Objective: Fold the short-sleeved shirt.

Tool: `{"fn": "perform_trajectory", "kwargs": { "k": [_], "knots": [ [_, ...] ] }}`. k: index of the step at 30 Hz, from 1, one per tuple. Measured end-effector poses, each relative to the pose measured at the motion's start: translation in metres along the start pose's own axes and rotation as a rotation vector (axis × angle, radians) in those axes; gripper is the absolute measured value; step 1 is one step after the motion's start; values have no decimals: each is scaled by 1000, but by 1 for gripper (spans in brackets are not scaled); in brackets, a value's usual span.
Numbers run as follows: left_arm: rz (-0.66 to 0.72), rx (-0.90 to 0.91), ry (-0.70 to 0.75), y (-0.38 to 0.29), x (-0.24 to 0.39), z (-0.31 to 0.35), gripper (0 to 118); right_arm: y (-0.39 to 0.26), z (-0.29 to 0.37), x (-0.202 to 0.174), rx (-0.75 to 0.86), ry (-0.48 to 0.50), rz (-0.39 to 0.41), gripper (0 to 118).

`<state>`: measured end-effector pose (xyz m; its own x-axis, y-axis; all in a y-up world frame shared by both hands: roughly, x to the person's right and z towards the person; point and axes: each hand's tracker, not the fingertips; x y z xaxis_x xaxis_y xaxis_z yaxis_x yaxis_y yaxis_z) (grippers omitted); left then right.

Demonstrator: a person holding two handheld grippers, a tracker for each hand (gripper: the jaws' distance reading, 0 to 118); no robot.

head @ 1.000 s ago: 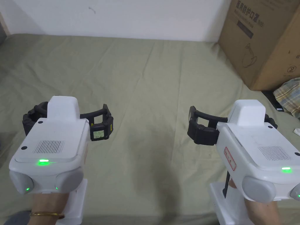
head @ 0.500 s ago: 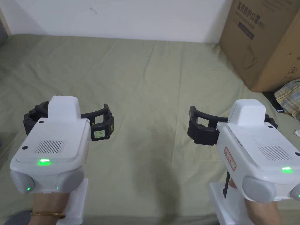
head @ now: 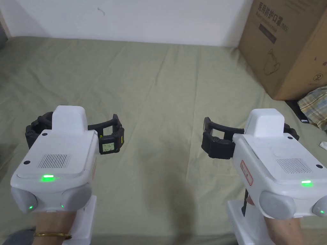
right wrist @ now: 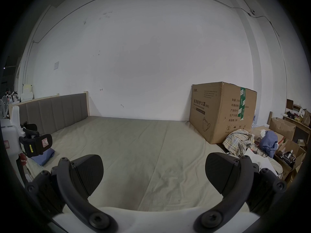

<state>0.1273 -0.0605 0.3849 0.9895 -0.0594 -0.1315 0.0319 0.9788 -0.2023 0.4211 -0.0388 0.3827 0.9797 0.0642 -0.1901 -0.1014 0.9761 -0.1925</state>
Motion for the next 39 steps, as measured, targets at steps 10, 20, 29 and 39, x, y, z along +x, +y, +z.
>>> {"fn": "perform_trajectory", "kwargs": {
  "k": [10,20,29,39],
  "knots": [
    [70,-359,28,-33,14,-4,118,-13,-33,12,-629,-66,-298,117],
    [52,-526,0,-82,22,1,118,-59,-36,-13,-850,-6,-215,117],
    [102,-639,15,-103,9,-30,118,-95,-73,-29,-959,-74,-184,116],
    [171,-634,130,-111,-16,-145,118,-137,-165,49,-726,-236,-360,116]
  ]
}}
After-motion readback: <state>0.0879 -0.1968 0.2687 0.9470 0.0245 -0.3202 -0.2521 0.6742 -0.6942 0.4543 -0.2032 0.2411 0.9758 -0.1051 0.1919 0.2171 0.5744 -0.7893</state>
